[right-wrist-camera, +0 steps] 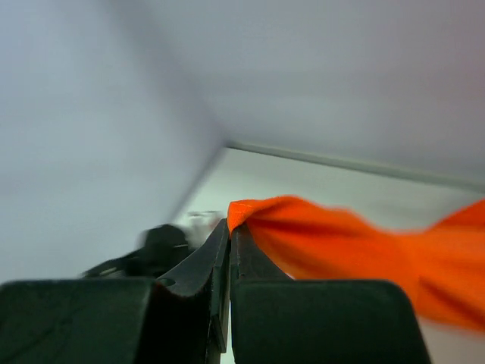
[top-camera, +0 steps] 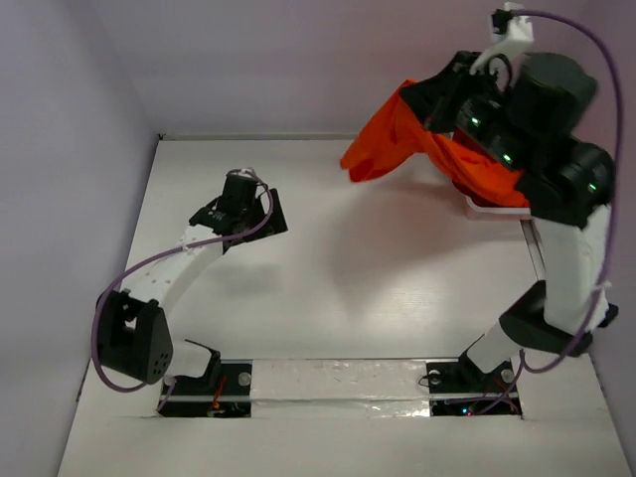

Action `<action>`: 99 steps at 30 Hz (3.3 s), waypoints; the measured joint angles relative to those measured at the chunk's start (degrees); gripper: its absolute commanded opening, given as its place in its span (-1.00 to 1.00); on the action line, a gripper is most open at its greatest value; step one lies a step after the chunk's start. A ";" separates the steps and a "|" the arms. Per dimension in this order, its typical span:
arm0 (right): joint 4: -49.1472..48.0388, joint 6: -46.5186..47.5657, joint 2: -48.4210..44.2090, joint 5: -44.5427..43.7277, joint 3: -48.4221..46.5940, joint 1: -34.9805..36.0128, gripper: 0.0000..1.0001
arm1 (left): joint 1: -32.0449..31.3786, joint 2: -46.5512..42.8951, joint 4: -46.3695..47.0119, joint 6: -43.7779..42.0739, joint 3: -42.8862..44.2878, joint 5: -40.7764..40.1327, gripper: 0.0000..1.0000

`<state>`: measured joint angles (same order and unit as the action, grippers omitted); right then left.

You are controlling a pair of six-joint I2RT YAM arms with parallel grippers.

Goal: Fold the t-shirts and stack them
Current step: Grab crumpled tshirt from bin with the right arm, then move the tshirt to the center of the board

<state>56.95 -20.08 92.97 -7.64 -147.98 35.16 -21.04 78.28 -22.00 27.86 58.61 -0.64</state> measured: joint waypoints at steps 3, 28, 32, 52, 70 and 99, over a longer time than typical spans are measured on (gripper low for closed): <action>-2.64 -0.48 -5.81 3.93 -1.29 6.62 -1.00 | -0.04 -4.20 1.20 1.64 -2.60 1.09 0.98; -3.93 -0.63 -4.39 11.50 1.86 20.87 -1.00 | -6.25 -23.74 -6.43 10.34 3.10 3.19 0.98; -2.49 -0.35 -3.43 9.92 1.90 20.85 -1.00 | -6.25 -23.41 -7.56 10.27 6.08 4.28 0.98; 4.44 -3.13 -10.99 -6.51 7.87 -11.30 -1.00 | -6.25 -22.80 -9.09 9.86 6.36 6.67 0.98; 5.64 -1.86 -2.03 10.47 7.93 -4.66 -1.00 | -6.25 -22.69 -8.81 9.79 6.36 8.66 0.98; -0.76 -1.33 25.11 20.79 12.07 15.26 -1.00 | -6.60 -24.26 -8.00 12.13 3.58 9.31 0.98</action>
<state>56.18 -21.41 118.08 13.15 -135.92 50.41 -27.64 54.02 -30.00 39.99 62.19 8.67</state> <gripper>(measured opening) 0.017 0.989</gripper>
